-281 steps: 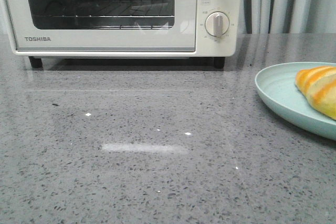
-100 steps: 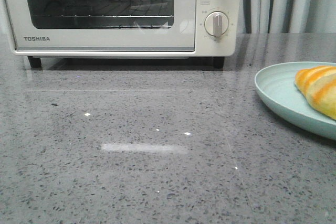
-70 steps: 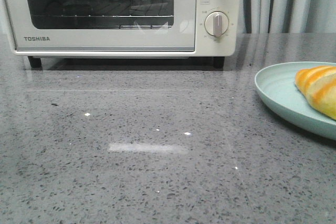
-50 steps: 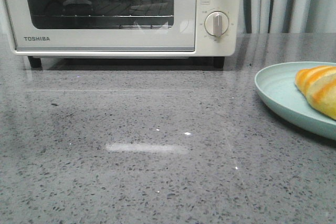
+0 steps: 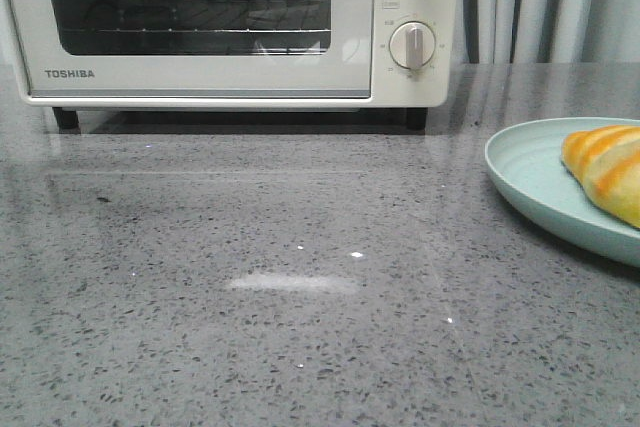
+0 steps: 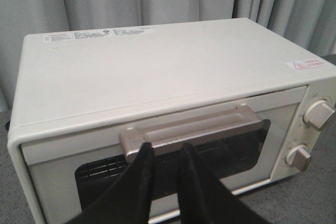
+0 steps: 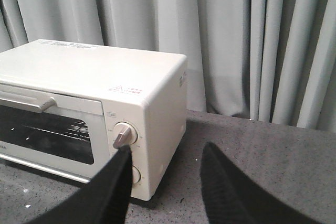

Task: Put bread in oven
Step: 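Hook the oven door handle with the left gripper and pull it down open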

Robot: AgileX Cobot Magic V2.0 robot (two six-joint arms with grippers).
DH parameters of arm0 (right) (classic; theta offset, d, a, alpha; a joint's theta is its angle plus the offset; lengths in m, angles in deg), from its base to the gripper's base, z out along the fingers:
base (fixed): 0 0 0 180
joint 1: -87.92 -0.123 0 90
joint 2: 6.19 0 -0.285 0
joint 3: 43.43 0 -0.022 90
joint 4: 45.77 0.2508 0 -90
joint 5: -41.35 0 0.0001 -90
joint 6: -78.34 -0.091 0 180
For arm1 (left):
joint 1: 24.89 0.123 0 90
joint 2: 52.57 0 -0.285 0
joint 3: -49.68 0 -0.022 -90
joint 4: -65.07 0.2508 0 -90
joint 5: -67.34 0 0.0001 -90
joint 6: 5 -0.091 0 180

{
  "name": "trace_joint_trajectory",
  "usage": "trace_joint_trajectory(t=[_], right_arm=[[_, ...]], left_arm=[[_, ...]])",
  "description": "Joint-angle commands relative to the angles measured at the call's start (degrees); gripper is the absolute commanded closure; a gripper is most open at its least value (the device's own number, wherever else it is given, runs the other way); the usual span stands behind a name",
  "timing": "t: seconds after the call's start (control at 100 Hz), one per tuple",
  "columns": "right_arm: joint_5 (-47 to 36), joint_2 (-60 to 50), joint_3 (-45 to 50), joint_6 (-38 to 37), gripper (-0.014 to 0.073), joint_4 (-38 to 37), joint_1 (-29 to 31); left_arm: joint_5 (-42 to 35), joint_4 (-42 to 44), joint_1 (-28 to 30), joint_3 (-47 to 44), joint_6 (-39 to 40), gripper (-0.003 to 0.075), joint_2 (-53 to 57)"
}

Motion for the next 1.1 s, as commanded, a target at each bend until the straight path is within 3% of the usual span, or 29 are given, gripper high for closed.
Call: trace_joint_trajectory(t=[0.0, 0.51, 0.79, 1.09], right_arm=[[-4.0, 0.4, -2.0, 0.6, 0.0315, -1.1, 0.0], [-2.9, 0.4, -2.0, 0.6, 0.0315, -1.2, 0.0], [-2.2, 0.4, -2.0, 0.6, 0.0315, -1.7, 0.0], [-2.2, 0.1, -2.0, 0.6, 0.0315, -1.7, 0.0]], left_arm=[[-8.2, -0.4, -1.4, 2.2, -0.1, 0.0733, -0.8], [-27.1, -0.1, -6.4, 2.2, -0.1, 0.074, -12.2], [-30.7, -0.1, -6.4, 2.2, -0.1, 0.074, -16.7], [-29.2, -0.1, -6.4, 1.8, -0.1, 0.074, -19.7]])
